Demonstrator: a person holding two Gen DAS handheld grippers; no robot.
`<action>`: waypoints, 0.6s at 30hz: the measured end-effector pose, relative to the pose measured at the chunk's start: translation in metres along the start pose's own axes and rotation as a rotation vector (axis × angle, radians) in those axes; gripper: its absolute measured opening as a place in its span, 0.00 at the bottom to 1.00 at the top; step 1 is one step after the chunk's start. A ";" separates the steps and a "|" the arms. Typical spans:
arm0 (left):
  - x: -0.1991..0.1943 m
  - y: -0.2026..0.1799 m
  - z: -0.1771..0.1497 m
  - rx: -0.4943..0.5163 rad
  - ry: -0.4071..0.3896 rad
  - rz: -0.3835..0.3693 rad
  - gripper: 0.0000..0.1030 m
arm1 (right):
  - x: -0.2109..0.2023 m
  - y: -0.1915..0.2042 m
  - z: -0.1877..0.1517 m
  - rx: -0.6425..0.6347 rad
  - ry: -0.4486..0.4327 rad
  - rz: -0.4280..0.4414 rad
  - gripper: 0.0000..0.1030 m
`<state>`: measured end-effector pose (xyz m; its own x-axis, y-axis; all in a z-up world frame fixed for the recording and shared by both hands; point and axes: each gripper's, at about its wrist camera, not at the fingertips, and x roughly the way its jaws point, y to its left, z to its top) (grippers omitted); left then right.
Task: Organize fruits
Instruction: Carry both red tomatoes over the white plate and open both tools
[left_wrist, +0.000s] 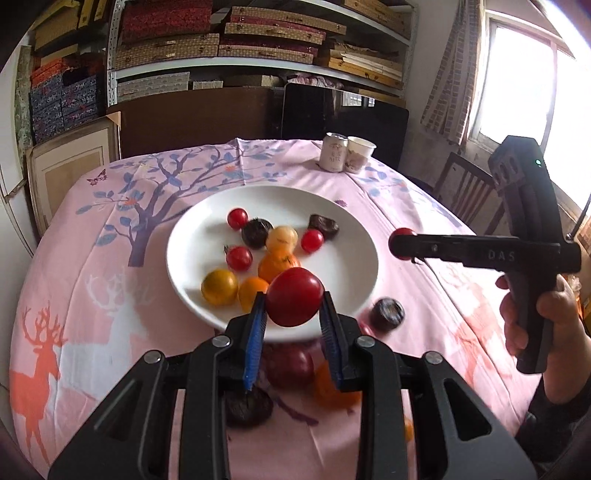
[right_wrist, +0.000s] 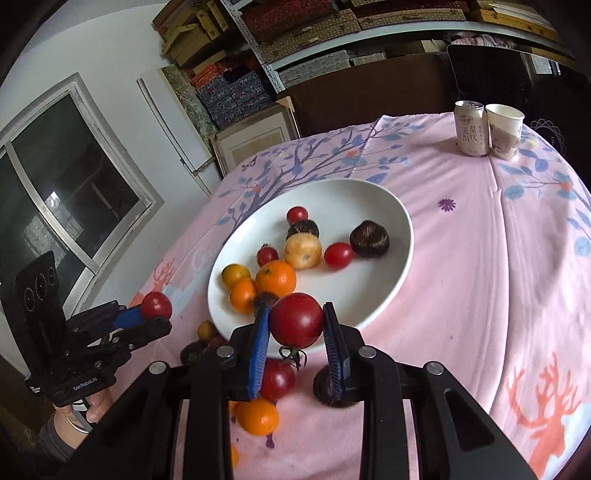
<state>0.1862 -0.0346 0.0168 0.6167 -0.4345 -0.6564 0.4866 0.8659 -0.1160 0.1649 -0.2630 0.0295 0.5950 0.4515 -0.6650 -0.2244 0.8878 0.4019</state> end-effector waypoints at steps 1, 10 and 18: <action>0.013 0.004 0.011 -0.009 0.004 0.017 0.27 | 0.007 -0.001 0.007 0.002 -0.001 -0.007 0.30; 0.043 0.030 0.025 -0.119 0.046 0.048 0.50 | 0.016 -0.011 0.002 0.060 -0.012 -0.022 0.49; -0.022 -0.047 -0.062 0.161 0.061 0.014 0.55 | -0.014 -0.031 -0.078 0.072 -0.007 -0.022 0.50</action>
<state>0.1116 -0.0501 -0.0100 0.5880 -0.4025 -0.7016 0.5737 0.8190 0.0110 0.1035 -0.2897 -0.0231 0.6046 0.4309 -0.6699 -0.1551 0.8886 0.4316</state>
